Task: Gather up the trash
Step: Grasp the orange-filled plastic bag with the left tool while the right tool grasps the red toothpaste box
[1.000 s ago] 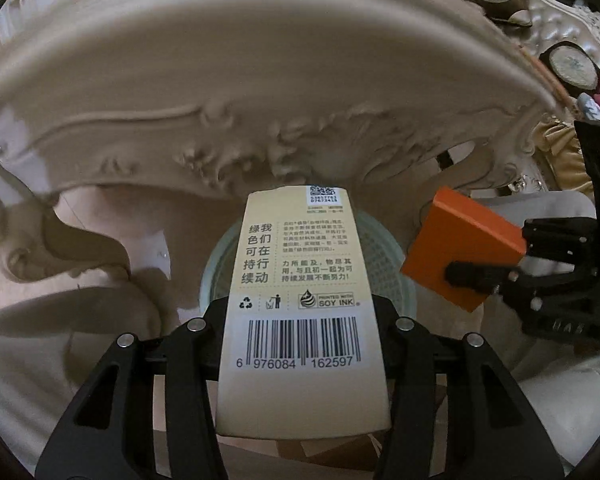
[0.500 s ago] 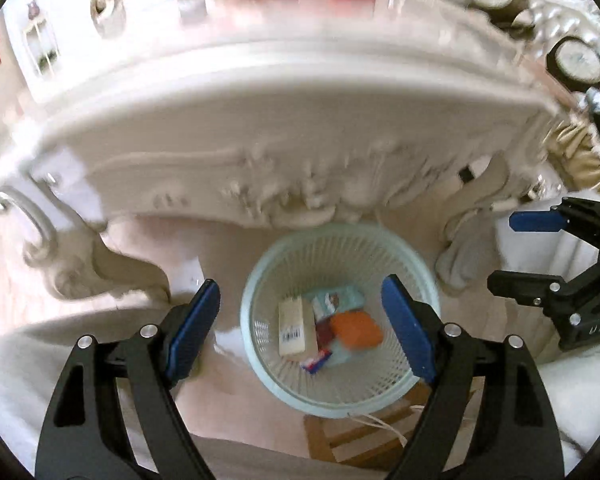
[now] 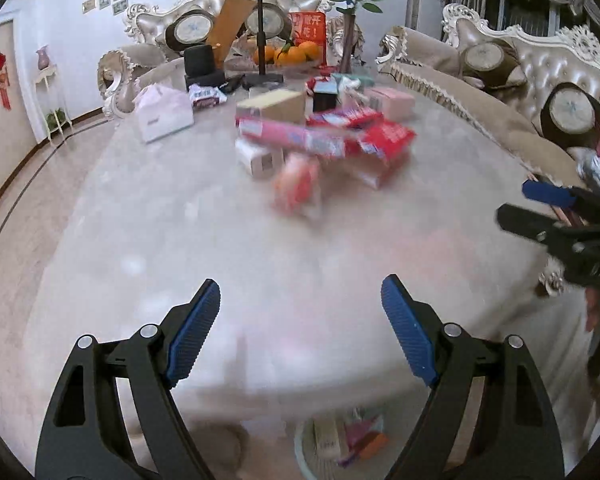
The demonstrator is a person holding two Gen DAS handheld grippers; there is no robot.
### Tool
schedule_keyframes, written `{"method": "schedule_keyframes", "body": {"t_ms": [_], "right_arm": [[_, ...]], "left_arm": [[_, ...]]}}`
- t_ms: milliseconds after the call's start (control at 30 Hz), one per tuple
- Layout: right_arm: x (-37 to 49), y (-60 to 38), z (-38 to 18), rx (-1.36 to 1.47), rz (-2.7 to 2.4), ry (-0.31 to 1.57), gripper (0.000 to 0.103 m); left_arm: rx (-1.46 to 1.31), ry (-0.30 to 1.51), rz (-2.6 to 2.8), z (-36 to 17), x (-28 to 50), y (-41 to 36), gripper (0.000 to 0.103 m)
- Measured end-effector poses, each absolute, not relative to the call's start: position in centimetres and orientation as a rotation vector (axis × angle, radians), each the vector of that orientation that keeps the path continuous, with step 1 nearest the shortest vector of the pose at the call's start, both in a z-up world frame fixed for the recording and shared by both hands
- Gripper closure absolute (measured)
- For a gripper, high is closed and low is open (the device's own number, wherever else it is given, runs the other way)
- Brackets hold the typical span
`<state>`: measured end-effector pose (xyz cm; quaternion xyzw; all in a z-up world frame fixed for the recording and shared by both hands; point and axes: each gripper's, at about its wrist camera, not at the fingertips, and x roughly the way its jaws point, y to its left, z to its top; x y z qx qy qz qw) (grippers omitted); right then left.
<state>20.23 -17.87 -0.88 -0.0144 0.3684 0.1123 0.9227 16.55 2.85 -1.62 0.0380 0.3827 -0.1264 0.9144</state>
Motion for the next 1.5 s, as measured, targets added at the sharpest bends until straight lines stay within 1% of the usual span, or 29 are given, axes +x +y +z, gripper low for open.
{"method": "schedule_keyframes", "body": {"t_ms": [133, 300, 633, 1067, 1233, 1400, 1500], "right_arm": [[23.9, -16.4, -2.1, -0.039, 0.223, 0.799, 0.017], [25.7, -15.1, -2.6, -0.073, 0.211, 0.806, 0.017], [29.2, -14.0, -3.7, -0.103, 0.201, 0.853, 0.017], [29.9, -20.2, -3.3, -0.027, 0.051, 0.882, 0.017], [29.3, -21.8, -2.9, -0.062, -0.072, 0.888, 0.017], [28.6, -20.9, -2.2, 0.033, 0.070, 0.878, 0.017], [28.9, -19.2, -2.3, 0.011, 0.124, 0.882, 0.017]], "left_arm": [[0.078, 0.798, -0.272, -1.9, 21.1, 2.0, 0.022], [0.131, 0.822, -0.259, -2.4, 23.2, 1.2, 0.022], [0.115, 0.874, -0.277, -3.1, 25.6, 0.8, 0.022], [0.108, 0.901, -0.275, -3.9, 26.7, -0.1, 0.022], [0.137, 0.909, -0.248, -4.3, 27.1, -0.5, 0.022], [0.146, 0.924, -0.254, -4.7, 27.8, -0.6, 0.022], [0.123, 0.921, -0.271, -4.8, 28.1, -0.4, 0.022]]}}
